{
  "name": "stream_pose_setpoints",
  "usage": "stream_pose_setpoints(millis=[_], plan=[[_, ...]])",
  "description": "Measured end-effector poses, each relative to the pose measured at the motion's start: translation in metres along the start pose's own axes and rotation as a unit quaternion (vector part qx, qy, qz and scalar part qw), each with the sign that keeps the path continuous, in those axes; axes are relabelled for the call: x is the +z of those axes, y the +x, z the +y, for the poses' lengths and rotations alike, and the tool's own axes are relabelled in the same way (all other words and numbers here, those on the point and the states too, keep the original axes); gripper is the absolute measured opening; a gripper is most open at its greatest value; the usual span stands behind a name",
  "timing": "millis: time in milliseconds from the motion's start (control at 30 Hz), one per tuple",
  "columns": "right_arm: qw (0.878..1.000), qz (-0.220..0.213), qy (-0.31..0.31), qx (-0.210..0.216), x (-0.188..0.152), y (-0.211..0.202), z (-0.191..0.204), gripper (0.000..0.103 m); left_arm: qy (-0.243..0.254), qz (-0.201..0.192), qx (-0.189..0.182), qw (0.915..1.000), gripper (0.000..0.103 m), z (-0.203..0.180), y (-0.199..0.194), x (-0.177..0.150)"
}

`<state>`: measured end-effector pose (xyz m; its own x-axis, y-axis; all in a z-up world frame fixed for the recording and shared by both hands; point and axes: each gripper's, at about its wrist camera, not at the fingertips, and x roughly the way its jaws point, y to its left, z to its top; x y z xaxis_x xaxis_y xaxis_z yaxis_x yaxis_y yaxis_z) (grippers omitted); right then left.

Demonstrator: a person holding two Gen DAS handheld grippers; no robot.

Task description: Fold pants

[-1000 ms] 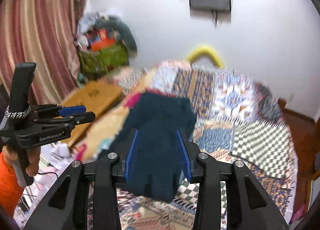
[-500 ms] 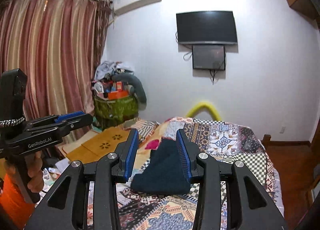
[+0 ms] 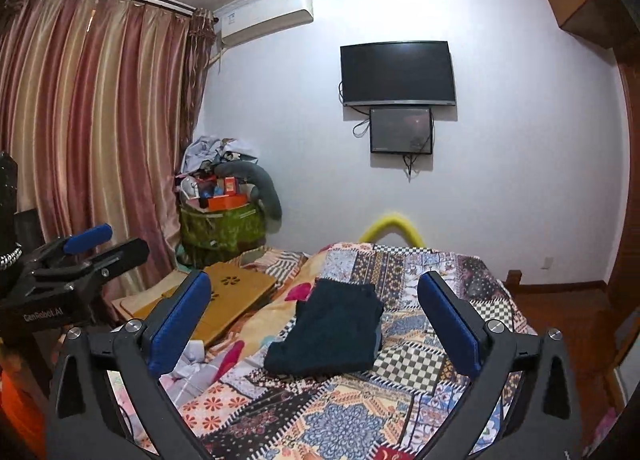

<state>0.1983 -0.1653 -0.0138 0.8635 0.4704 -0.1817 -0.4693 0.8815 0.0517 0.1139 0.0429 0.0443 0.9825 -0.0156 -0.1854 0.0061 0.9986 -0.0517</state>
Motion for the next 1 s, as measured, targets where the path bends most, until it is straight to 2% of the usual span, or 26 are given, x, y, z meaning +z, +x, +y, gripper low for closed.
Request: stream_pose_setpoints(millis=[400,1000], plan=[[1.000,0.001,0.010,-0.003,-0.010,-0.004,0.001,0.103,0.011,-0.003,0.007,0.9999,0.103,-0.005,-0.006,-0.007],[1.000,-0.002,0.025,-0.012,-0.008,-0.014,-0.003,0.103,0.011,0.010,-0.005,0.9999,0.103,-0.004,0.002,-0.012]])
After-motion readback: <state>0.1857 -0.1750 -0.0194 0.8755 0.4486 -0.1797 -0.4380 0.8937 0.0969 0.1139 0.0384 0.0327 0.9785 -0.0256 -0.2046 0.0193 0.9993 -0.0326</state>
